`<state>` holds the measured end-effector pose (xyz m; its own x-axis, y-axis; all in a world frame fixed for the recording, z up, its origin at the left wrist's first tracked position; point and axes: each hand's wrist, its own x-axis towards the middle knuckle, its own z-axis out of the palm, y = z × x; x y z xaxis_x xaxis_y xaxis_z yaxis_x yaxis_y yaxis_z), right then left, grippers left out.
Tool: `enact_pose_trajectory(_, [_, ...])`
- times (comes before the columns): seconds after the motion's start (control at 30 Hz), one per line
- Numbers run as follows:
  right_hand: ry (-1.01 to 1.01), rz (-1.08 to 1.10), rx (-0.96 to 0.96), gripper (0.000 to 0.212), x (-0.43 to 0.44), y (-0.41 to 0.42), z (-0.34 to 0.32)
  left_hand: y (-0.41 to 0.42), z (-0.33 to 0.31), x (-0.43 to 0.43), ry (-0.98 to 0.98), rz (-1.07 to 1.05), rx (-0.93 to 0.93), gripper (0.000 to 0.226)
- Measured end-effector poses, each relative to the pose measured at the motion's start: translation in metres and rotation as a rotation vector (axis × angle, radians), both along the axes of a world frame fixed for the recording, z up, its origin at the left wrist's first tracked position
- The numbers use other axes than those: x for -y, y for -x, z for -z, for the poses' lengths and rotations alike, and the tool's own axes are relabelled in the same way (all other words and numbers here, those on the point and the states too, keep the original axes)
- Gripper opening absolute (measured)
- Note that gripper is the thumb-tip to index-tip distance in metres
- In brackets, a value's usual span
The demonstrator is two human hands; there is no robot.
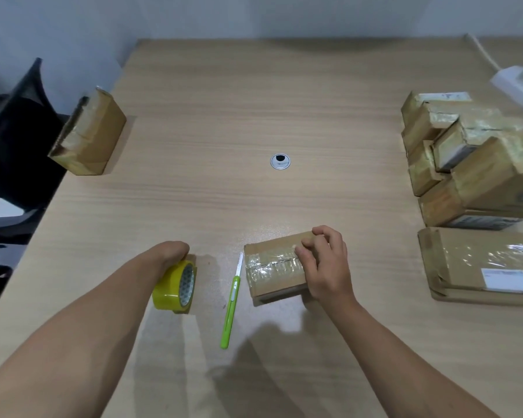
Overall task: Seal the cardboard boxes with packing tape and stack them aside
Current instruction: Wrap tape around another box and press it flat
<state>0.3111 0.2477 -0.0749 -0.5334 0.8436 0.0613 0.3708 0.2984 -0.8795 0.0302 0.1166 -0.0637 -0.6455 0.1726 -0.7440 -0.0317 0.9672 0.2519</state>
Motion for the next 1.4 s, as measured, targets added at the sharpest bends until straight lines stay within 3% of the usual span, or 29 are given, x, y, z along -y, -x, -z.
enact_pose_trajectory(0.23, [0.024, -0.019, 0.006, 0.011, 0.001, -0.003, 0.002, -0.001, 0.001, -0.001, 0.029, 0.104, -0.057, 0.037])
enact_pose_trajectory(0.33, [0.045, -0.035, -0.020, 0.026, 0.000, -0.008, 0.002, -0.003, -0.007, 0.003, -0.058, 0.050, -0.116, 0.036])
enact_pose_trajectory(0.5, [0.148, -0.097, -0.063, 0.027, -0.005, -0.016, 0.005, -0.017, -0.048, -0.009, -0.253, 0.119, -0.209, 0.038])
enact_pose_trajectory(0.63, [0.183, -0.136, -0.040, 0.030, -0.010, -0.023, 0.003, -0.046, -0.098, -0.036, -0.484, 0.268, -0.122, 0.018])
enact_pose_trajectory(0.73, [0.120, -0.096, -0.016, 0.039, -0.010, -0.024, -0.002, -0.072, -0.126, -0.061, -0.532, 0.480, 0.003, 0.019])
enact_pose_trajectory(0.83, [0.295, 0.030, -0.081, 0.049, -0.003, -0.021, -0.009, -0.101, -0.138, -0.089, -0.457, 0.692, 0.066, 0.016])
enact_pose_trajectory(0.9, [0.428, 0.113, -0.140, 0.044, 0.003, -0.022, -0.009, -0.120, -0.136, -0.110, -0.364, 0.804, 0.049, 0.011])
enact_pose_trajectory(1.03, [0.490, 0.142, -0.155, 0.029, 0.007, -0.024, -0.005, -0.147, -0.124, -0.143, -0.156, 0.976, -0.016, 0.008])
enact_pose_trajectory(1.1, [0.496, 0.147, -0.141, 0.023, 0.007, -0.027, -0.003, -0.161, -0.117, -0.157, -0.027, 1.102, -0.094, 0.021])
enact_pose_trajectory(1.2, [0.565, 0.162, -0.116, 0.038, 0.007, -0.029, -0.002, -0.173, -0.110, -0.167, 0.137, 1.232, -0.189, 0.037])
enact_pose_trajectory(1.4, [0.813, 0.169, -0.216, 0.059, 0.006, -0.034, -0.004, -0.183, -0.105, -0.178, 0.279, 1.311, -0.249, 0.035])
